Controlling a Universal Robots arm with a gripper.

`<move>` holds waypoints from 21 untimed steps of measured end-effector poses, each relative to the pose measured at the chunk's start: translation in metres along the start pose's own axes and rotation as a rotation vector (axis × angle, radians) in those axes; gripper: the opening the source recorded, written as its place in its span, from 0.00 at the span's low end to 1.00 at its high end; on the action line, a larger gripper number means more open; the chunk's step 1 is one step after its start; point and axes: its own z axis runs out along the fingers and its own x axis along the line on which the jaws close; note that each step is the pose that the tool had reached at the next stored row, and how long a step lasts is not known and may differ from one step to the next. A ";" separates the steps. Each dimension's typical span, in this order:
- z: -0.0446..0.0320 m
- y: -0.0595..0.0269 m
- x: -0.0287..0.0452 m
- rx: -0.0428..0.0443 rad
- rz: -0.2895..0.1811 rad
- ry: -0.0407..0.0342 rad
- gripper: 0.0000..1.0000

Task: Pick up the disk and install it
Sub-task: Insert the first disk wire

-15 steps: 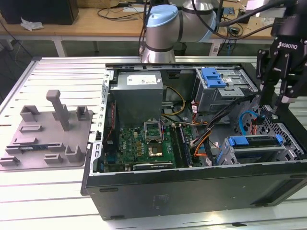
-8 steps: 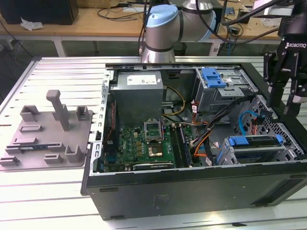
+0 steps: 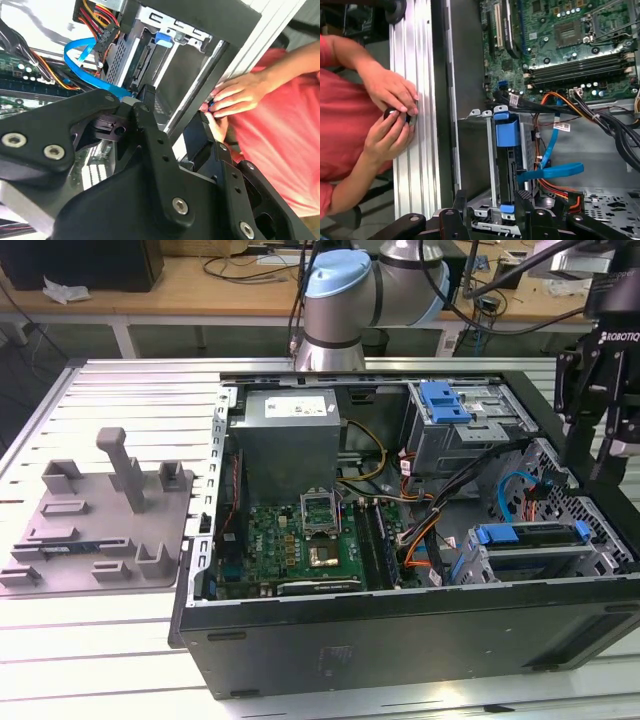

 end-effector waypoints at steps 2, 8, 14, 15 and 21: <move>0.0001 -0.0013 -0.0022 -0.0050 0.010 -0.0004 0.50; -0.0040 -0.0048 -0.0167 -0.0064 0.011 0.0255 0.50; -0.0078 -0.0043 -0.0246 -0.0050 0.015 0.0645 0.50; -0.0101 -0.0040 -0.0293 -0.0040 0.017 0.0813 0.50; -0.0117 -0.0108 -0.0428 -0.0208 0.048 0.0883 0.50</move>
